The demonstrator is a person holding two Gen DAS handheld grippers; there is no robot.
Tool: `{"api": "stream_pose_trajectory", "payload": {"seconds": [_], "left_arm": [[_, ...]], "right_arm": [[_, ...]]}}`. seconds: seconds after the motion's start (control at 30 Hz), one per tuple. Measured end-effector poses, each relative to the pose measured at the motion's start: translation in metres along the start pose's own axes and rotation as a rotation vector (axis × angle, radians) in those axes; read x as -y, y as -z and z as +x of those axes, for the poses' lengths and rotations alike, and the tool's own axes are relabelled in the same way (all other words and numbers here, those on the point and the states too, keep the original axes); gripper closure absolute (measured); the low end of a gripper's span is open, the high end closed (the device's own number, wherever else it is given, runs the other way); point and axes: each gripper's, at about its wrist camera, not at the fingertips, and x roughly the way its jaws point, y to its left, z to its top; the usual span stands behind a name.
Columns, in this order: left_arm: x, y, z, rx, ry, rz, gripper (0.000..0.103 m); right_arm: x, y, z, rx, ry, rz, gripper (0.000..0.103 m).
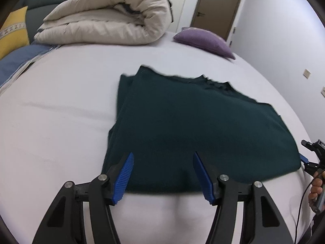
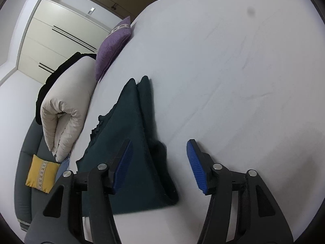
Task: Fold small clothes
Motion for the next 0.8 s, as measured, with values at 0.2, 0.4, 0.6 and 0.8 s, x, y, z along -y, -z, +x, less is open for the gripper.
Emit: {"api": "stream_pose_trajectory", "payload": {"seconds": [0.2,0.4,0.6,0.8], "left_arm": [[0.030,-0.034,0.014,0.036,0.021,0.065,0.040],[0.077,-0.056,0.058,-0.017,0.072,0.144,0.040],[0.079,-0.050,0.091,-0.097,0.075,0.112,0.041],[0.070,-0.042,0.101,-0.117,0.090,0.099,0.039]], "right_arm": [[-0.004,-0.007,0.018,-0.029,-0.034,0.021,0.032],[-0.013,-0.019,0.048,-0.119,-0.069,0.051,0.032],[-0.031,-0.029,0.079,-0.240,-0.082,0.045,0.032],[-0.037,-0.018,0.094,-0.305,-0.137,0.070,0.046]]}}
